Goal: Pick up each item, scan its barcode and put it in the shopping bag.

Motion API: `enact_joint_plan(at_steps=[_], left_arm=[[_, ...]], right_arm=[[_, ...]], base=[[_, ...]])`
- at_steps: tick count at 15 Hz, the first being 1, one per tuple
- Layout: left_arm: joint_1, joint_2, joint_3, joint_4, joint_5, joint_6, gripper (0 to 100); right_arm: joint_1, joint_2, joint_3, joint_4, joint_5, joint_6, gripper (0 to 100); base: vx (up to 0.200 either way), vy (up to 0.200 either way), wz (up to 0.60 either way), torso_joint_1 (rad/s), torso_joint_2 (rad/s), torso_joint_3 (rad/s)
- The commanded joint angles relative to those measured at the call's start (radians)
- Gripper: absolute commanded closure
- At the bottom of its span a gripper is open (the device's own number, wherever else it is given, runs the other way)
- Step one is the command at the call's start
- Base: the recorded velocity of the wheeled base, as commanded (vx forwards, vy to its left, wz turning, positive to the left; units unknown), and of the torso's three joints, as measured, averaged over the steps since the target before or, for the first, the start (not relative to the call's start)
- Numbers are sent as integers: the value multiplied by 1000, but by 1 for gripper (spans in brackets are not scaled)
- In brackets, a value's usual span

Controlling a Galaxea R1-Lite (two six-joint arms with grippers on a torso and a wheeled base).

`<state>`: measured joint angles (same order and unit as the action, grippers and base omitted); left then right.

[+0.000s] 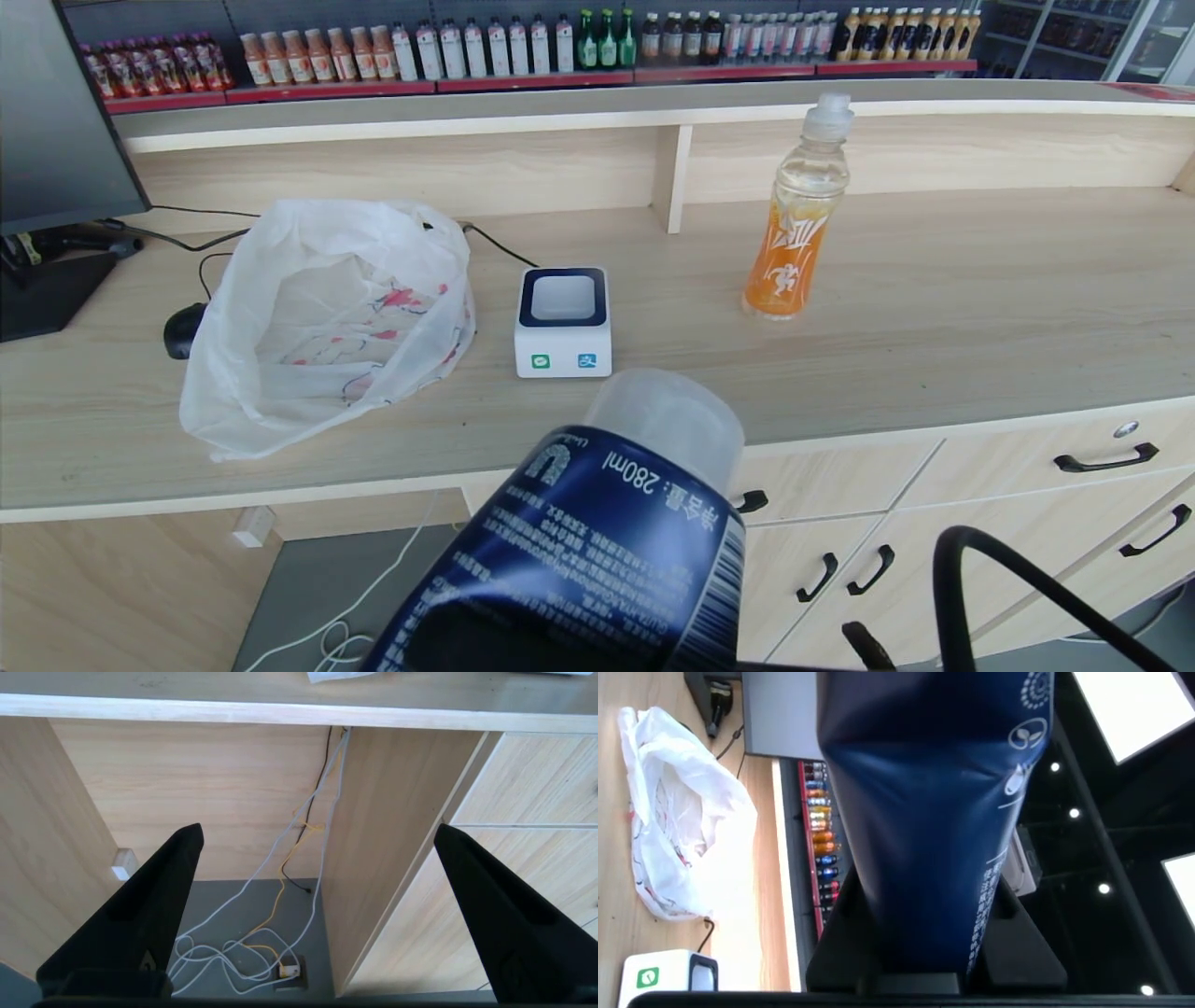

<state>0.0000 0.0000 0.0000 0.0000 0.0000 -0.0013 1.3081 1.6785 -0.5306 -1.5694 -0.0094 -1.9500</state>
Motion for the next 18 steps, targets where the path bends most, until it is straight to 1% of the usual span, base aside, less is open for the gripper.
enact_joint_plan(at_steps=[1,8,13,14,16,18], left_arm=[[0,0,0,0,0,0,0],[0,0,0,0,0,0,0],[0,0,0,0,0,0,0],[0,0,0,0,0,0,0],[0,0,0,0,0,0,0],[0,0,0,0,0,0,0]], right_arm=[[0,0,0,-1,0,0,100],[0,-8,17,-1,-3,72,100],[-1,-8,14,-1,-3,215,100],[-1,-8,14,-1,-4,293,100],[-3,-8,20,-1,-4,385,100],[-1,-10,24,-1,-3,537,100]], base=[[0,0,0,0,0,0],[0,0,0,0,0,0],[0,0,0,0,0,0],[0,0,0,0,0,0],[0,0,0,0,0,0],[0,0,0,0,0,0]])
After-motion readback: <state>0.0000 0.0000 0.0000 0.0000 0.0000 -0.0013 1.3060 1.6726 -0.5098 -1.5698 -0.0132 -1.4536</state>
